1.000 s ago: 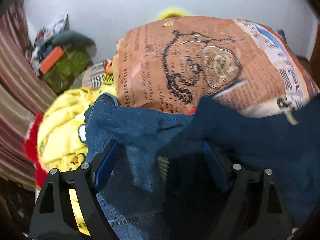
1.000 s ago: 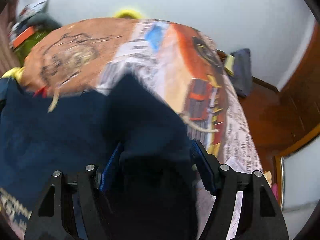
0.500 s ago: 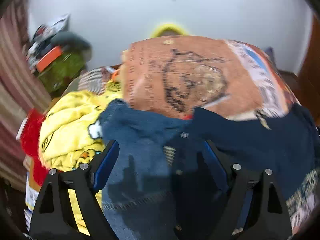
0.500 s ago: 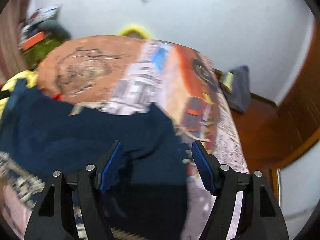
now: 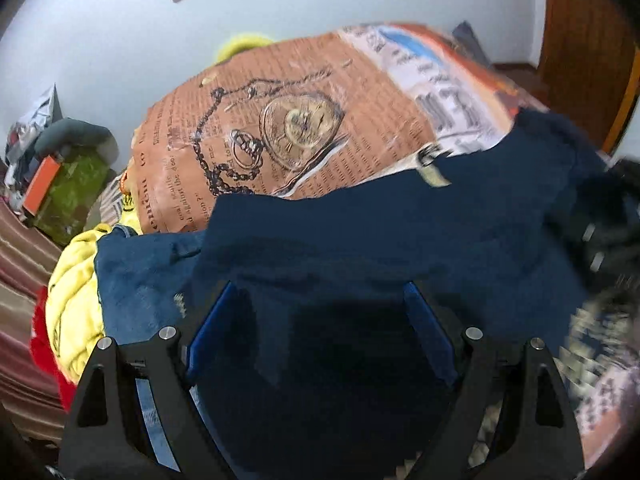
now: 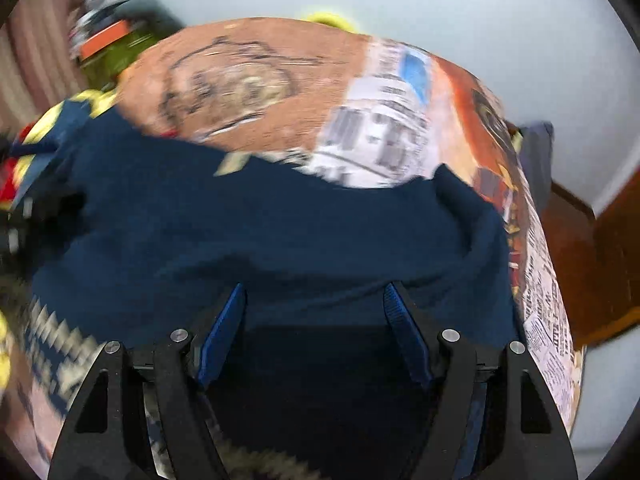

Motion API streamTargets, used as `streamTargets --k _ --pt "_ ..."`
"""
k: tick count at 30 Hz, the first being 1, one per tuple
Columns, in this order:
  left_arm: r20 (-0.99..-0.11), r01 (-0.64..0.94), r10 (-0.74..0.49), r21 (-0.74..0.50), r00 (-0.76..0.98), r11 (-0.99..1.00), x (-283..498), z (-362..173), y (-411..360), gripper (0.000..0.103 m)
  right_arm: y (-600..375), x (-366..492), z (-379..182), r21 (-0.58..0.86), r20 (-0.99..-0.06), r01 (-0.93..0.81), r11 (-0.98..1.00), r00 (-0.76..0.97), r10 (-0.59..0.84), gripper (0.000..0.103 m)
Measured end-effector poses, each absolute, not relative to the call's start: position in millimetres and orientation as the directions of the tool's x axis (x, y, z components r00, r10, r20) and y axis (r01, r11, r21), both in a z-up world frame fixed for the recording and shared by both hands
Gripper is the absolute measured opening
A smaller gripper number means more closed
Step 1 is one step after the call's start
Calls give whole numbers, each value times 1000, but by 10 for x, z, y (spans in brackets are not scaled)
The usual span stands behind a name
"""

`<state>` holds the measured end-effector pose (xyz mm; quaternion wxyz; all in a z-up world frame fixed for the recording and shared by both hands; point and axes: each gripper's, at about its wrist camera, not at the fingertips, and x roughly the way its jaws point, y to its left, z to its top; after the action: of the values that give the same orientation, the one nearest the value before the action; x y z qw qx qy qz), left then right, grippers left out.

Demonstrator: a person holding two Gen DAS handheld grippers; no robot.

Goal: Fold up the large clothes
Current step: 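Fold the jacket over onto itself with both tools and release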

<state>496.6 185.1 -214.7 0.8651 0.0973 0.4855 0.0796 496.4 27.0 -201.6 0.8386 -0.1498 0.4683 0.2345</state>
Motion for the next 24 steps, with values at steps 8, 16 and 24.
streamTargets --k 8,16,24 --pt "-792 -154 316 278 523 948 5160 -2213 2058 90 97 5149 -2018 -20 -855 -457 889 469 222 74" --pt "-719 -255 302 177 626 951 4807 -1750 2126 90 116 4726 -1638 123 -798 -529 840 450 401 77" --pt "-778 -96 65 7 625 995 4406 -1740 1932 90 376 4381 -1844 168 -818 -604 779 355 452 77"
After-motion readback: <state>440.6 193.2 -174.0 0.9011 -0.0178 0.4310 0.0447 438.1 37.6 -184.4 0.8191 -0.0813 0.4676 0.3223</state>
